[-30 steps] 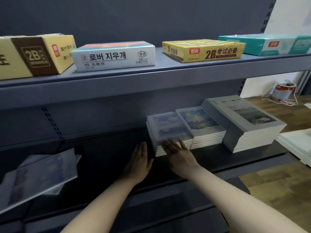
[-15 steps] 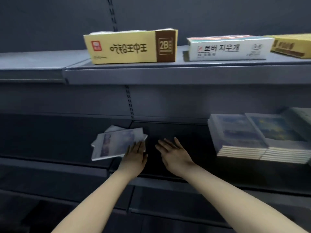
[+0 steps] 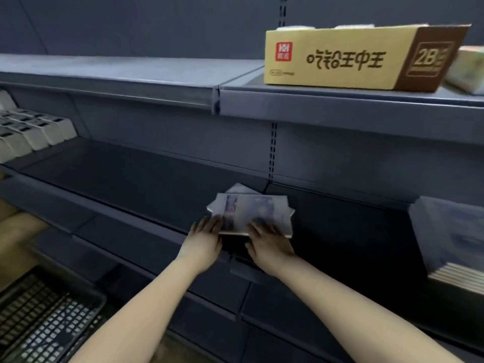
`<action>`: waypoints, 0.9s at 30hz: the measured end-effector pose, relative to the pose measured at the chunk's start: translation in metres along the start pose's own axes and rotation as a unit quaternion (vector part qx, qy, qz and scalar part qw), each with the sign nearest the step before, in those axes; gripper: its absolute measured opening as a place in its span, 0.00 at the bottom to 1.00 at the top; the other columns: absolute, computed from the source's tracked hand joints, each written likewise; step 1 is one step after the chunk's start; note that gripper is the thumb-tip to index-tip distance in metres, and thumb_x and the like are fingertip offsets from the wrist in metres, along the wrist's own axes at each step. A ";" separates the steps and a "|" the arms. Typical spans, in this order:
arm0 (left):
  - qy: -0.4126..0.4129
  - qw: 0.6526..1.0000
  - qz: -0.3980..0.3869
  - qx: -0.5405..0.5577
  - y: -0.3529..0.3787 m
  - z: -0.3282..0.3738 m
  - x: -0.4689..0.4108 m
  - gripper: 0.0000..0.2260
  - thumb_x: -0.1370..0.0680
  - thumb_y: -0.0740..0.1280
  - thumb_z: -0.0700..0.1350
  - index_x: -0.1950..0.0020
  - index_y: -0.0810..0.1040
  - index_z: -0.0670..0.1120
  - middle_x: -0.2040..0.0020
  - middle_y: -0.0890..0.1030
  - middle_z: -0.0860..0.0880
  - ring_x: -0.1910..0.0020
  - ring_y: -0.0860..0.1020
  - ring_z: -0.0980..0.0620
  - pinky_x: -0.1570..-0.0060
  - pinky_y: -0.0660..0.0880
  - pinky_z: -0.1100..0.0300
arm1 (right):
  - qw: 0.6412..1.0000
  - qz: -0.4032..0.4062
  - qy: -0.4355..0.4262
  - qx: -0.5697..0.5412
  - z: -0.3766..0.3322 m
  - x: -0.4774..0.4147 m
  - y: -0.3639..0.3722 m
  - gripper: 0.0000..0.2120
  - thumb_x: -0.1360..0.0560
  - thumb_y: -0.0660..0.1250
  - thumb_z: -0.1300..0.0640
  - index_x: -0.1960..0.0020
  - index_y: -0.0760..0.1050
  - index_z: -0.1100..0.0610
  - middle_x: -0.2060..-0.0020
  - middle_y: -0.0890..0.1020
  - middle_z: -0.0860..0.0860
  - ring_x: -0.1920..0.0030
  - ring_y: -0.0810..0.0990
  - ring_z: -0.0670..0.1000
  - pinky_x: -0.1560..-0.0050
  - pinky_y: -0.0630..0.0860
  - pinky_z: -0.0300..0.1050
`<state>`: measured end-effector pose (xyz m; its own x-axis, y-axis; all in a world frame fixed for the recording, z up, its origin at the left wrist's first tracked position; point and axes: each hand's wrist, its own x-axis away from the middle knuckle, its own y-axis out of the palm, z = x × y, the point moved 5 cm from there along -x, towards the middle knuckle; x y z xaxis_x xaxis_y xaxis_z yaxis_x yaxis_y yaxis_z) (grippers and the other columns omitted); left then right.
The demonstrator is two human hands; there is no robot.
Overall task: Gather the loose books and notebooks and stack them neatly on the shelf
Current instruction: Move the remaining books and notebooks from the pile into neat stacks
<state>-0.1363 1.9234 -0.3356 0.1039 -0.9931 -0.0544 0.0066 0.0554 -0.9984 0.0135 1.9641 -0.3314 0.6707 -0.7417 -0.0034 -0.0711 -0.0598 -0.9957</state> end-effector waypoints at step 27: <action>0.130 0.983 0.117 -0.048 -0.016 0.022 0.033 0.22 0.40 0.76 0.43 0.46 0.82 0.44 0.48 0.83 0.46 0.49 0.82 0.45 0.54 0.80 0.55 | 0.962 0.062 -0.131 0.231 0.030 0.033 -0.015 0.18 0.45 0.75 0.65 0.56 0.77 0.64 0.61 0.78 0.60 0.67 0.78 0.59 0.70 0.74 0.43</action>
<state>-0.1116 1.8919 -0.3216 -0.1670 -0.9476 -0.2725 -0.0821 0.2888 -0.9539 0.0590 1.9609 -0.3199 0.8453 -0.5268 -0.0889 0.1316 0.3666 -0.9210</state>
